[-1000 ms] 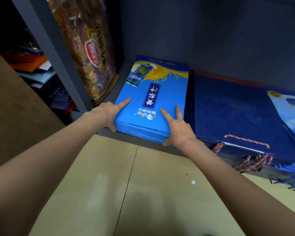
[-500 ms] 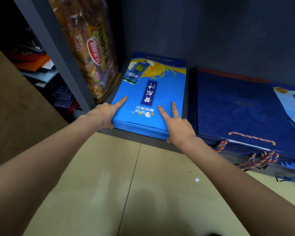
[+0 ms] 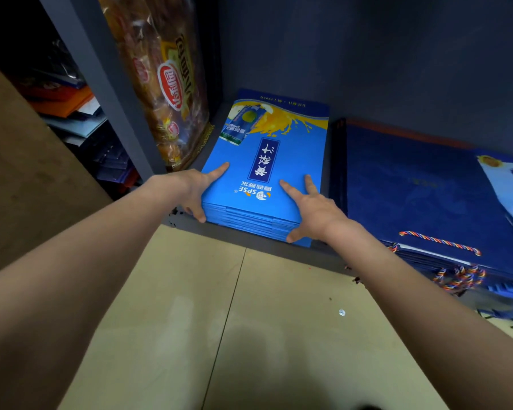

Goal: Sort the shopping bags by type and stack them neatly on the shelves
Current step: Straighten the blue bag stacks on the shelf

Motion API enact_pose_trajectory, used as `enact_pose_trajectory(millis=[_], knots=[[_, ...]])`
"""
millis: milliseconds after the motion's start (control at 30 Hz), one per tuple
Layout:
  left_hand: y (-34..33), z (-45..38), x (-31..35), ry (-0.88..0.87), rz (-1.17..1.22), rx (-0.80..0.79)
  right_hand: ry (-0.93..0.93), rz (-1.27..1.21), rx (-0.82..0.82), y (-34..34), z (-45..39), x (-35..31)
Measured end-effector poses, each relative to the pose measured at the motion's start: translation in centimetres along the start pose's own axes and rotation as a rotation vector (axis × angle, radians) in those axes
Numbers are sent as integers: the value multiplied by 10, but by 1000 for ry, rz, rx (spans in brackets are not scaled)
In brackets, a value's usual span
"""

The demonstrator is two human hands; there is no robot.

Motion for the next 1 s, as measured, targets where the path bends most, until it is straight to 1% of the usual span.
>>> enact_pose_trajectory(millis=[167,300,400,500,633,867,1000], knots=[[-1,0,0,2,-13,9,53,-93,-18,-3,-2,4],[-1,1,0,-16,-5,37,70,-82,-9,-1,-2,7],[-2,3,1,-15,17,57,12,-57,45,-2,2,5],[-4,5,1,-21,42,77,-58,30,89,-11,11,-1],[-1,5,4,-27,21,96,-101,96,127,-16,13,0],[-2,7,8,4,15,85,-91,99,79,-7,9,4],[-5,8,11,5,15,90,-49,5,57,-13,5,6]])
Point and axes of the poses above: each hand's wrist, its own z-axis away from the middle knuckle, its own y-axis out of the back of the hand, x = y × z, the point moved 8 cm from there along -z, towards the middle knuckle, and after that the axes turned 8 degrees about -x, right-handed, at the moved point
